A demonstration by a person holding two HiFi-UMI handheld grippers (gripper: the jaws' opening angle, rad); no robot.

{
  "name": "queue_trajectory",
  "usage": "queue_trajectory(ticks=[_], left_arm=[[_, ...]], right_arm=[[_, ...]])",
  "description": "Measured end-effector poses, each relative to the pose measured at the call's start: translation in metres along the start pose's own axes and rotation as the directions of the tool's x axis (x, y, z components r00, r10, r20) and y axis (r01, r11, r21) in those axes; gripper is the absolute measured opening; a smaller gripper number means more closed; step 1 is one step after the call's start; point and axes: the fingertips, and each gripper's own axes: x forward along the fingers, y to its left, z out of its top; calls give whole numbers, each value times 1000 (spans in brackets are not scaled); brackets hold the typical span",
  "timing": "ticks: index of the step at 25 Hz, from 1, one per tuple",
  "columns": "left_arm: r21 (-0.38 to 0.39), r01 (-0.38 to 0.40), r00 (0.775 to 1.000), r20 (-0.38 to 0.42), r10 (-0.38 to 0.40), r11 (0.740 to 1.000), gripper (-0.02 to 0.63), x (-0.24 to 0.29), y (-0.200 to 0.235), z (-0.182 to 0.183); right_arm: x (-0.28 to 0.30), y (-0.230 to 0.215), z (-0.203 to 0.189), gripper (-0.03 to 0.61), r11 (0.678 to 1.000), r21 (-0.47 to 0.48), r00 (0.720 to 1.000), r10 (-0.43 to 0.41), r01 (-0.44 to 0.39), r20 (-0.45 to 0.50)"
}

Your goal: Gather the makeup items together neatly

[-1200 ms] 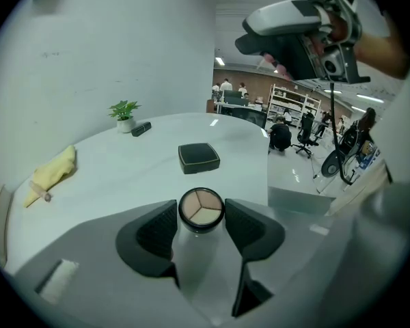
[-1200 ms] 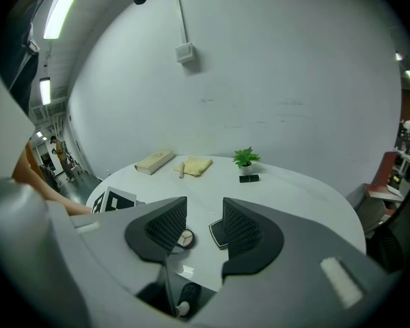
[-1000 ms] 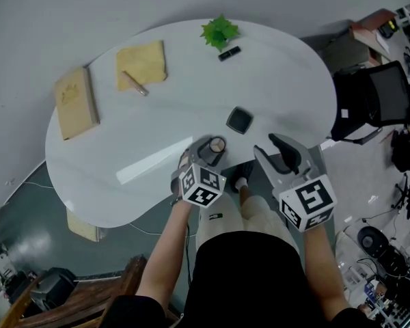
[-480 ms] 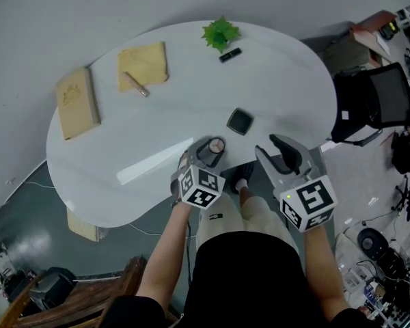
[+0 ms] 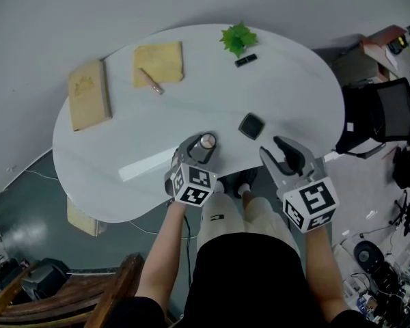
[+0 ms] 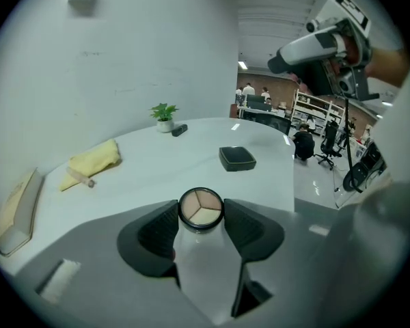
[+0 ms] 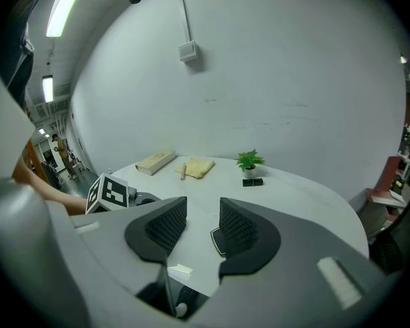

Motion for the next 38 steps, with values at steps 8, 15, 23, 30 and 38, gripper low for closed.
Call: queue_trajectory(ticks=[8, 15, 23, 30, 38], left_arm=[[-100, -113, 993, 13, 115, 989, 207, -19, 61, -11], [-159, -168, 986, -17, 167, 973, 209, -28, 95, -30], [-217, -185, 983, -30, 183, 958, 209, -25, 106, -42], [-211, -181, 983, -14, 183, 961, 210, -23, 108, -44], [-194, -175, 984, -6, 177, 965, 216, -21, 107, -44]], right_arm=[[16, 12, 9, 156, 999, -27, 999, 35, -35, -11], [24, 19, 12, 156, 998, -47, 998, 51, -52, -23], [26, 17, 10, 156, 997, -54, 998, 47, -49, -45], [28, 18, 9, 156, 998, -48, 998, 46, -49, -47], [27, 18, 10, 156, 998, -50, 998, 45, -47, -39]])
